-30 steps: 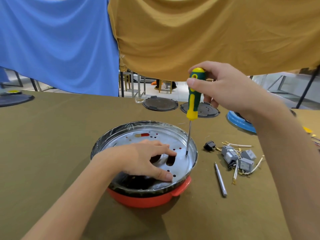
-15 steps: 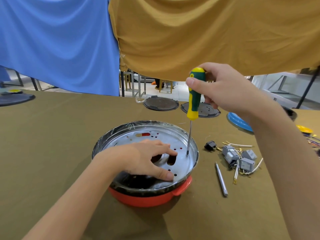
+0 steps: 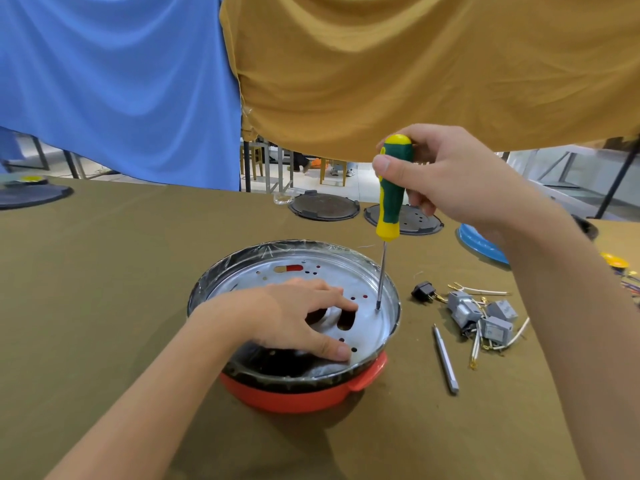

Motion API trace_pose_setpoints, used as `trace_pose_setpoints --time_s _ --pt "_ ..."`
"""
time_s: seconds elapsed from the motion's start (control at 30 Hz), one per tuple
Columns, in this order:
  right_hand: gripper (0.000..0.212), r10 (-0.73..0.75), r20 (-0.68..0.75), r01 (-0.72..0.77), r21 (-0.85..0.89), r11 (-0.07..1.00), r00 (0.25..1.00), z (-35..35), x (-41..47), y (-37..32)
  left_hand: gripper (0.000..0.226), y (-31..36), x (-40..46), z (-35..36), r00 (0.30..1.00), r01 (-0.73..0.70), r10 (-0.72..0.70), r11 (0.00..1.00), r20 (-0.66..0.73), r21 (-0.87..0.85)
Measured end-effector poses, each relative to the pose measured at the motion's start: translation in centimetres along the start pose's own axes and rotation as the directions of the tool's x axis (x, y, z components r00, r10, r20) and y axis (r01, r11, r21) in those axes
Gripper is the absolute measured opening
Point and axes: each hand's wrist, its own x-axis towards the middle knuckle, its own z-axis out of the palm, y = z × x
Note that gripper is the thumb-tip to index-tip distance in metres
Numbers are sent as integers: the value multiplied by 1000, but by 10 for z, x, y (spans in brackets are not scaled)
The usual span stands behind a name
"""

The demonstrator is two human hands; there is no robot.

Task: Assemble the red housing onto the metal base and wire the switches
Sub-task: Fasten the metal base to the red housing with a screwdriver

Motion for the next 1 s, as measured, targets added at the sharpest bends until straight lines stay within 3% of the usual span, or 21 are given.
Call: trace_pose_setpoints --time_s 0.17,0.4,0.5,0.7,1.0 --pt "22 -10 20 10 28 1000 1000 -4 0 2 76 0 0 0 1000 -3 3 1000 1 3" --pt "43 24 -118 -38 -119 992 993 1 4 6 76 -1 0 -1 1000 1 -1 1000 1 1" --pt "42 10 -86 -18 -94 995 996 2 3 5 76 0 0 0 1000 1 -1 1000 -1 -9" --pt "16 -17 80 12 64 998 997 -4 -1 3 76 1 1 -1 1000 3 -3 1000 5 -15" --pt "32 24 -78 -31 -86 996 997 -1 7 9 76 -1 1 0 1000 -2 2 1000 4 -14"
